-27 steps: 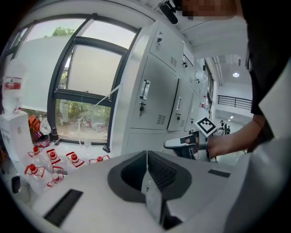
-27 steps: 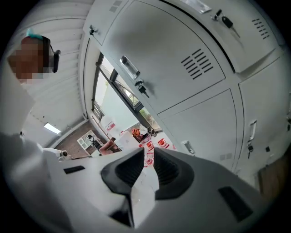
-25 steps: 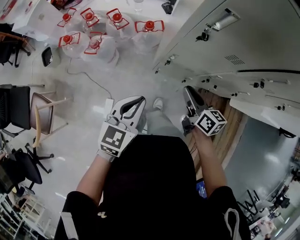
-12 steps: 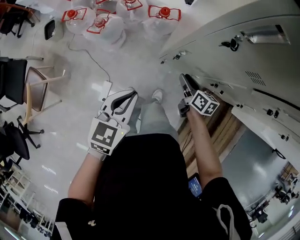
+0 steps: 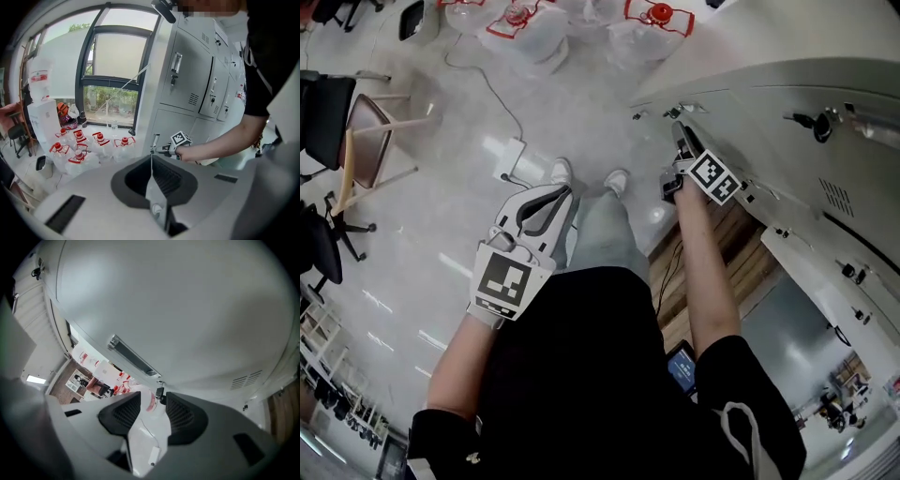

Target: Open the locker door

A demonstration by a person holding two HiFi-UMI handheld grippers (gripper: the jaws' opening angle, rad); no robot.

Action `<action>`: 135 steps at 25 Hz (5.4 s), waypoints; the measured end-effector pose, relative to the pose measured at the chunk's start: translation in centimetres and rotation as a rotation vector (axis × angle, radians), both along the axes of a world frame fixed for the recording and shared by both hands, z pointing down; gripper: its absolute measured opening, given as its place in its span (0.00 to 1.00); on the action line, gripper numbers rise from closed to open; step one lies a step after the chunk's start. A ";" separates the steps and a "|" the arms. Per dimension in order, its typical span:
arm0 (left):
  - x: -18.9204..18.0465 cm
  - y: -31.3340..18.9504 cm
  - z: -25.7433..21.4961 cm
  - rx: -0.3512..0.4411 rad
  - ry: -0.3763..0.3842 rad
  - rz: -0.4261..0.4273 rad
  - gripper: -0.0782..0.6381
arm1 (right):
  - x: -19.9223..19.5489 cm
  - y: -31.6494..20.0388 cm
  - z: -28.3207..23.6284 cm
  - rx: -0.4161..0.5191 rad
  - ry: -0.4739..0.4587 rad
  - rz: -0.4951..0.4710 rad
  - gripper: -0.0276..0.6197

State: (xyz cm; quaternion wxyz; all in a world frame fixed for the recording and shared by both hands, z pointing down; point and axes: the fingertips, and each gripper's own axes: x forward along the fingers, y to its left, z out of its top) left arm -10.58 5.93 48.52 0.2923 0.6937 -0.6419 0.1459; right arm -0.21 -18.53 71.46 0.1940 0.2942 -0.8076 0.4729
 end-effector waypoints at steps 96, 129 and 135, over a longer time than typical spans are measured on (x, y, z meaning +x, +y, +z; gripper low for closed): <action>11.5 -2.6 0.2 -0.025 -0.035 0.637 0.14 | 24.5 13.8 2.2 -0.271 -0.411 0.476 0.11; 17.5 -13.5 -14.8 0.295 0.075 0.659 0.14 | 19.4 7.4 -38.4 0.446 -0.294 0.186 0.11; 16.4 -13.7 -17.4 0.362 0.085 0.660 0.14 | 14.7 7.9 -41.7 0.742 -0.101 0.103 0.11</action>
